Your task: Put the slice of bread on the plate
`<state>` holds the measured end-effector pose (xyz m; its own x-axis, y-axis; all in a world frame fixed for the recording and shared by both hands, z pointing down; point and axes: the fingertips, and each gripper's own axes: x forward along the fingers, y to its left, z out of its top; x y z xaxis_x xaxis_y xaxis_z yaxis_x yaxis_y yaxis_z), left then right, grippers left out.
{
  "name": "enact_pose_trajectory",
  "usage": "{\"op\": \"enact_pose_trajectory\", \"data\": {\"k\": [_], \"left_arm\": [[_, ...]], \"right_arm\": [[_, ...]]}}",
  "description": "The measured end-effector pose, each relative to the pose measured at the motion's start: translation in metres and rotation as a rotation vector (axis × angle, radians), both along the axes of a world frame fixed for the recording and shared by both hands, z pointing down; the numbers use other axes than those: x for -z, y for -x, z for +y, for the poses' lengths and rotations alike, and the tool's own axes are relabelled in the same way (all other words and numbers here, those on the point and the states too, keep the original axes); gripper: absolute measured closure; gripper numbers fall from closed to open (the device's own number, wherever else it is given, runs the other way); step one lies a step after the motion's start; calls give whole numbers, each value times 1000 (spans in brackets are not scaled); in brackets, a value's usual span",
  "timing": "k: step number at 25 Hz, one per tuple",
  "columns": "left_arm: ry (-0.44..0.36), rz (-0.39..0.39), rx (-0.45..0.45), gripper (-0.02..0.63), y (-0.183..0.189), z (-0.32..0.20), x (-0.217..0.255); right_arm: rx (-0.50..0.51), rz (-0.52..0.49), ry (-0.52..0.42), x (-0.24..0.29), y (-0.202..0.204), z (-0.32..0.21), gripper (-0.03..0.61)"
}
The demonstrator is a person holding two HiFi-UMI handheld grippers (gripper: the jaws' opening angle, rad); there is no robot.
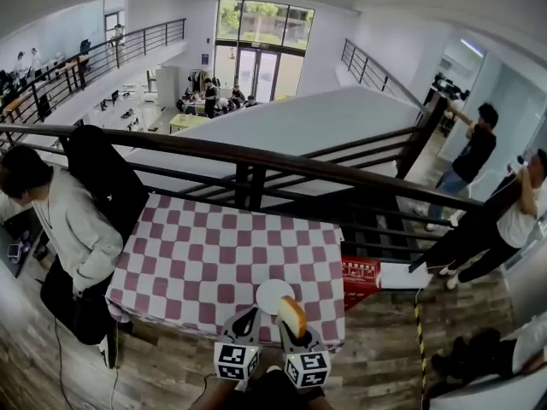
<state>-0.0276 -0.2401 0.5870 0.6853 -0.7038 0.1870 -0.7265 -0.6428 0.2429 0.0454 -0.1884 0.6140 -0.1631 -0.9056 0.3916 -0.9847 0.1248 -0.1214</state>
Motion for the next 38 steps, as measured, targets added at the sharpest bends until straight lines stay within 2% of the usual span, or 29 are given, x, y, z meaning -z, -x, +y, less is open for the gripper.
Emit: {"op": "enact_pose_trajectory", "data": {"k": [5, 10, 20, 22, 25, 27, 29, 31, 32, 33, 34, 35, 37, 38], "left_arm": [[72, -40, 40, 595, 7, -31, -31], [143, -72, 78, 595, -27, -63, -75], [256, -151, 156, 595, -23, -80, -130], [271, -163, 167, 595, -22, -82, -137], [296, -180, 172, 595, -19, -80, -145], [307, -182, 171, 595, -19, -79, -144], [309, -184, 164, 595, -19, -79, -145], [306, -189, 153, 595, -20, -79, -147], [305, -190, 147, 595, -21, -80, -146], [305, -191, 140, 595, -23, -80, -145], [304, -192, 132, 595, -25, -80, -144], [303, -193, 124, 595, -27, -81, -143], [299, -190, 107, 595, -27, -81, -141], [295, -187, 100, 595, -25, -81, -140]], "right_arm": [[39, -25, 96, -37, -2, -28, 483], [100, -76, 202, -88, -37, -68, 483], [204, -216, 455, -186, -23, -94, 483], [194, -258, 479, -199, -23, -100, 483], [164, -376, 472, -209, -25, -112, 482], [137, -420, 469, -214, -31, -121, 483], [106, -393, 471, -222, -42, -132, 482], [79, -285, 483, -232, -58, -143, 443], [76, -203, 498, -236, -67, -147, 395], [81, -111, 520, -240, -75, -150, 316], [89, -24, 543, -243, -82, -152, 197], [96, 50, 559, -245, -88, -152, 138], [103, 136, 553, -241, -93, -152, 120], [103, 147, 540, -236, -91, -152, 120]]}}
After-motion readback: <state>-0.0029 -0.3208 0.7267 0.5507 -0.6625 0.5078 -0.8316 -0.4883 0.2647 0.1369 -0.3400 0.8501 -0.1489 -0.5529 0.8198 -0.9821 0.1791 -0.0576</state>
